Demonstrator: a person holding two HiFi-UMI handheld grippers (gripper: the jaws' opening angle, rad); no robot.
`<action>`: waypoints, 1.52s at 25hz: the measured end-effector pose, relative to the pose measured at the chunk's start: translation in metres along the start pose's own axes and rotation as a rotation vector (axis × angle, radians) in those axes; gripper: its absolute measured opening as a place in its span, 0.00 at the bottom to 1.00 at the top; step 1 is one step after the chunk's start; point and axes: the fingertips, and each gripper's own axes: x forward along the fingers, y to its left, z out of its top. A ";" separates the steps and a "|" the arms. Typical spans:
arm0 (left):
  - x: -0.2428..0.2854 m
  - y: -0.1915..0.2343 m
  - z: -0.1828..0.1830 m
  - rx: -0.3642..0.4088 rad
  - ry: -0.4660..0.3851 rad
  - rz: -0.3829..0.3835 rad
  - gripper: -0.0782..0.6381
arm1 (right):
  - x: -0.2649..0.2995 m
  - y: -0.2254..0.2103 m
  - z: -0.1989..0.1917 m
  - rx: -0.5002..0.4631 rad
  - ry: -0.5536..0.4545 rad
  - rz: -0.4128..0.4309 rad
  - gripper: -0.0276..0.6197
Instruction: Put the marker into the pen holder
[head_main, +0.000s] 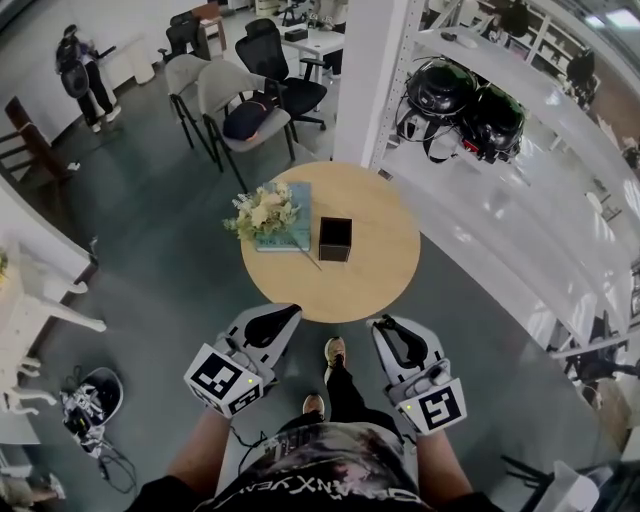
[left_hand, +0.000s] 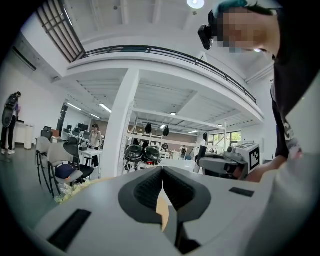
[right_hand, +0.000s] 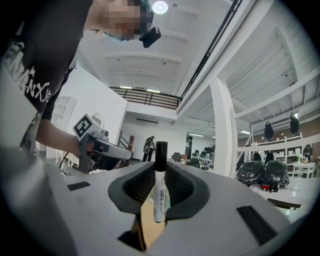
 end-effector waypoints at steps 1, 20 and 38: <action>0.005 0.004 0.000 0.002 0.003 0.001 0.14 | 0.005 -0.005 0.001 0.000 -0.013 -0.003 0.14; 0.087 0.083 0.001 -0.024 0.048 0.039 0.14 | 0.099 -0.081 -0.020 0.032 -0.014 0.057 0.14; 0.157 0.149 -0.022 -0.055 0.087 0.046 0.14 | 0.184 -0.133 -0.054 0.068 -0.033 0.088 0.14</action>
